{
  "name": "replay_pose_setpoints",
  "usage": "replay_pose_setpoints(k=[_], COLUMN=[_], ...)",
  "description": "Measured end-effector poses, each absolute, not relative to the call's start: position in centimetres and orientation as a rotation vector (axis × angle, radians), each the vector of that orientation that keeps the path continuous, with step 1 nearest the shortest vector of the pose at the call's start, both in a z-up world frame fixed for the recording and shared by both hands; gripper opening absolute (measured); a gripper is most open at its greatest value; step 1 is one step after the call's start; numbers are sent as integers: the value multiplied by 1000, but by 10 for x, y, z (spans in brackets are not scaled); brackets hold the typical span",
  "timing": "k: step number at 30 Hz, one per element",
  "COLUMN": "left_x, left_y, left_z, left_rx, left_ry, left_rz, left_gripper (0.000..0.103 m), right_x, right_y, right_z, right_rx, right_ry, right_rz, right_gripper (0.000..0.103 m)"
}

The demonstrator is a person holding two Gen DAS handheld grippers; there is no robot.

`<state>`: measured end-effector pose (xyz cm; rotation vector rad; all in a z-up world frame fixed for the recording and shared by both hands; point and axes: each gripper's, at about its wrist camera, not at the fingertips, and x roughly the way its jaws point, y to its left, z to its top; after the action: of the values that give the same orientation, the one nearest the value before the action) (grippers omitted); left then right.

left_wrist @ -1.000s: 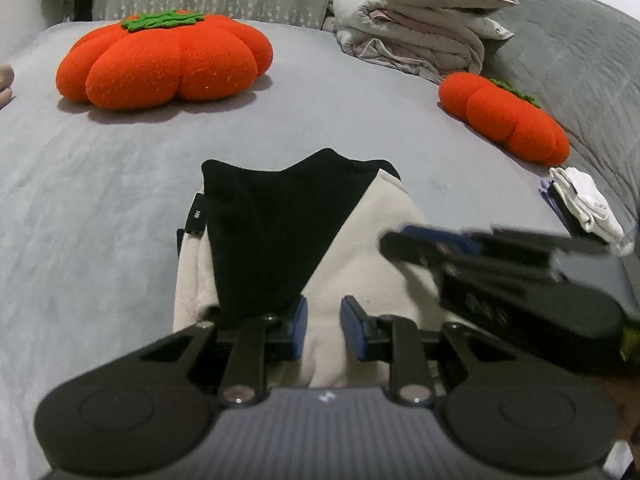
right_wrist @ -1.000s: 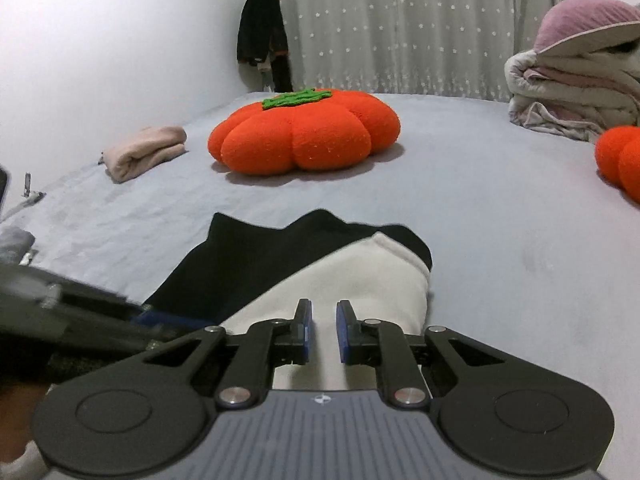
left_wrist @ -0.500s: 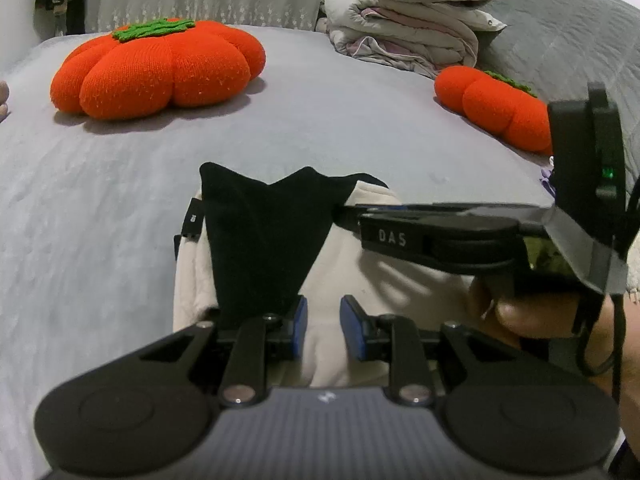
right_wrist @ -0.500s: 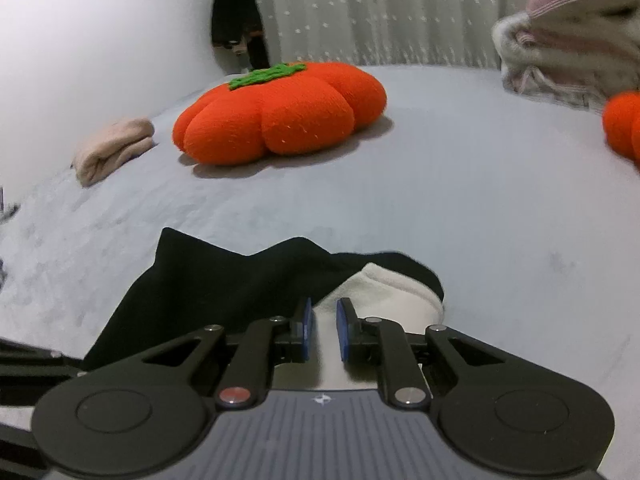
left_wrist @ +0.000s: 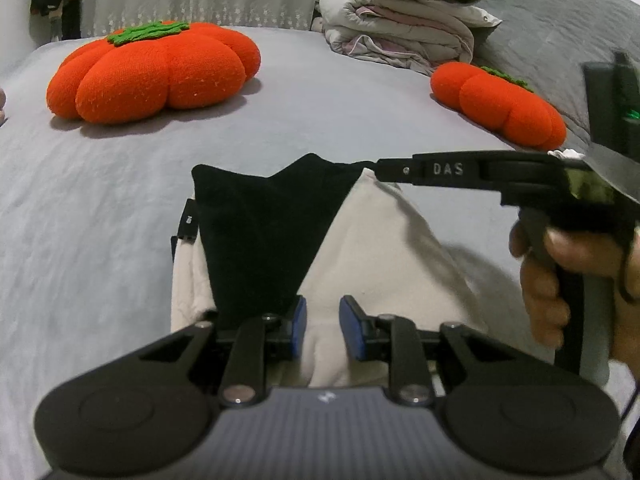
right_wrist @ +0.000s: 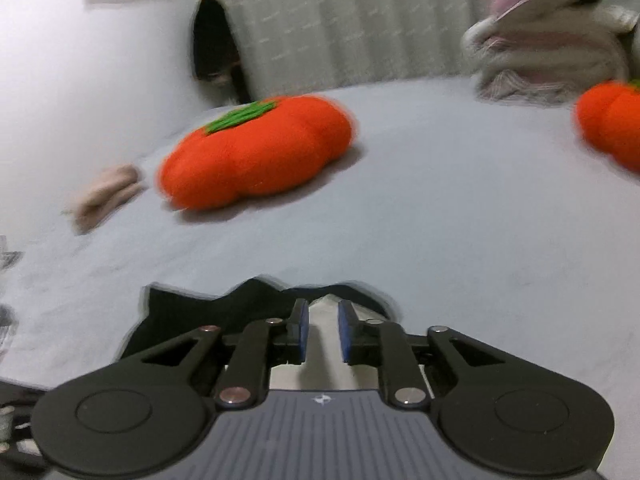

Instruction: Fold clothes

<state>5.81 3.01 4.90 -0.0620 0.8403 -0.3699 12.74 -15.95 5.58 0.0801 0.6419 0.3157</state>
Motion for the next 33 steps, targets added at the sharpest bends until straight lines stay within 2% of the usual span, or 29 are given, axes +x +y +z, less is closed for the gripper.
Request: replay_pose_setpoints(k=[12, 25, 30, 33], left_x=[59, 61, 62, 64], left_y=[27, 29, 32, 40], left_z=[50, 50, 51, 53], left_rx=[-59, -59, -86, -140], left_ry=[840, 843, 848, 861], left_rz=[-368, -370, -380, -400], left_gripper=[21, 22, 22, 25], right_x=[168, 148, 108, 84], right_y=[-144, -152, -186, -209], right_z=[20, 29, 44, 40], right_rx=[-29, 4, 241, 420], right_ry=[774, 725, 713, 740], right_rz=[287, 254, 285, 302], right_gripper=[22, 22, 44, 46])
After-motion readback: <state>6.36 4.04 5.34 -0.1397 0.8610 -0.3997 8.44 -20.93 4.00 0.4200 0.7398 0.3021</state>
